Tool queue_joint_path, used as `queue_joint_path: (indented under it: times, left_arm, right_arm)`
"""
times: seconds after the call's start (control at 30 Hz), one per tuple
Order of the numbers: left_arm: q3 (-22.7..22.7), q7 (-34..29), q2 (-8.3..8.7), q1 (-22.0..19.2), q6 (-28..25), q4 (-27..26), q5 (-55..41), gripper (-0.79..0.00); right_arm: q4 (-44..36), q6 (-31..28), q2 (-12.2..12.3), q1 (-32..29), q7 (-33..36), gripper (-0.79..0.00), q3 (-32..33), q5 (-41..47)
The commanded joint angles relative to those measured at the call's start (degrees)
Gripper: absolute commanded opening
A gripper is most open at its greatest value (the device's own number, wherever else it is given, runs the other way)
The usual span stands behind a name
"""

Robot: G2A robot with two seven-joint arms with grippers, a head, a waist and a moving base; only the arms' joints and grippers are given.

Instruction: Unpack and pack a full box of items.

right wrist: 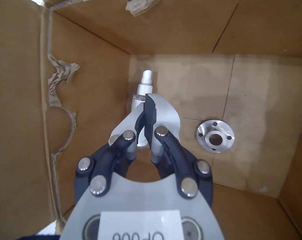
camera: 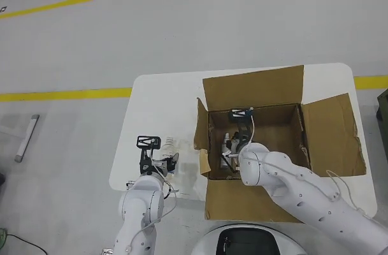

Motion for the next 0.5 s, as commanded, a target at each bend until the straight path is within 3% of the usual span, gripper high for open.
queue_joint_path:
  times: [0.0, 0.07, 0.47]
  left_arm:
    - [0.0, 0.0, 0.0, 0.0, 0.0, 0.0, 0.0, 0.0]
    - [0.0, 0.0, 0.0, 0.0, 0.0, 0.0, 0.0, 0.0]
    - [0.0, 0.0, 0.0, 0.0, 0.0, 0.0, 0.0, 0.0]
  right_arm:
    - [1.76, 0.05, -0.63, 0.65, -0.42, -0.64, -0.69, 0.76]
    - [3.44, 0.03, -1.23, 1.12, -0.51, -0.57, -1.33, 1.52]
    - [9.46, -0.52, -3.42, 1.46, -2.52, -0.468, -2.38, 2.56]
